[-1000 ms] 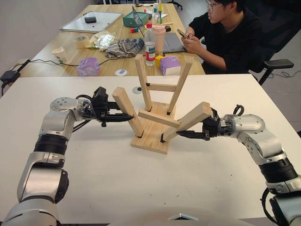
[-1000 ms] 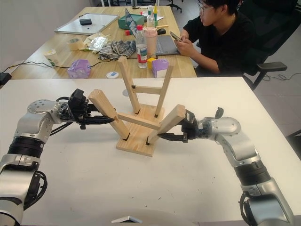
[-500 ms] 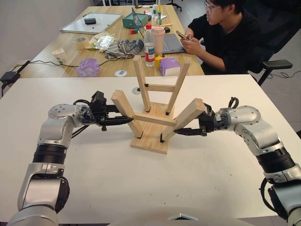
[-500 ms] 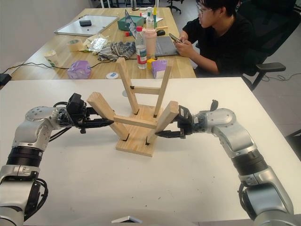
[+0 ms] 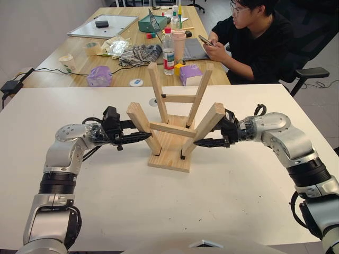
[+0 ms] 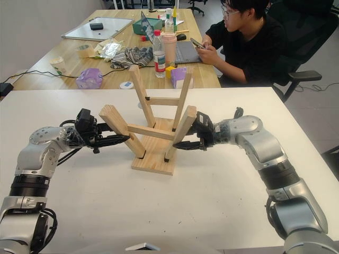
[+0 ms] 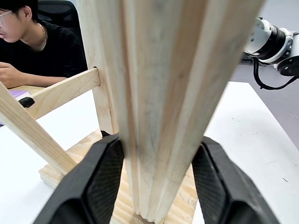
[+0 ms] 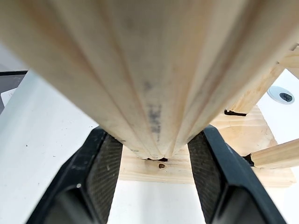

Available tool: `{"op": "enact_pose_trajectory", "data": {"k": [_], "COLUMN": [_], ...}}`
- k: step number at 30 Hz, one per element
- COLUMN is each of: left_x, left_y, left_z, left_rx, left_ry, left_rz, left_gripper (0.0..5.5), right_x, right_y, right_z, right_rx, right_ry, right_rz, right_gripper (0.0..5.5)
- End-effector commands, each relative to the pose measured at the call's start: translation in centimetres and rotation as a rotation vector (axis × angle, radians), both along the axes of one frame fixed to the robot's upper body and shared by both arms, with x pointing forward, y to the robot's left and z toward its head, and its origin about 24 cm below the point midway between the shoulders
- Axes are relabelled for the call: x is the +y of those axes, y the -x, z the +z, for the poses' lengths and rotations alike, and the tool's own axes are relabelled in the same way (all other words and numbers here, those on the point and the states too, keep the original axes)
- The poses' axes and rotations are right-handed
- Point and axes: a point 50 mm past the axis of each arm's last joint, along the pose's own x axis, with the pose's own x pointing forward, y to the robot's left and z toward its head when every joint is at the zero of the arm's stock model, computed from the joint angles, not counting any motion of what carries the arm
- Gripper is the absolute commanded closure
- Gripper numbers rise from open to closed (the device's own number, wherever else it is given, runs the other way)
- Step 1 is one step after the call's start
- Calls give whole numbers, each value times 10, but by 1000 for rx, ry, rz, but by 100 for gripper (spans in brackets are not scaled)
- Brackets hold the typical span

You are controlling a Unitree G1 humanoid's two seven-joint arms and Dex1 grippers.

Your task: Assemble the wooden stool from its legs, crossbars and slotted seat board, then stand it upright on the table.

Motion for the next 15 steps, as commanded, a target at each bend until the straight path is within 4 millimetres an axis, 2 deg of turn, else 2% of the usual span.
{"op": "enact_pose_trajectory", "data": {"k": [1, 15], "left_x": [-12, -4], "left_y": [4, -1], "left_z": [8, 8], "left_rx": [-29, -29], "left_ry": [75, 52], "left_rz": [-61, -36], "left_gripper": [337, 337], "right_x": [-35, -48], "right_y": [25, 26], "right_z": [-68, -53], "right_rx": [247, 200], "right_ry": [328, 314], "right_rz": [-168, -208], "right_gripper": [345, 345]}}
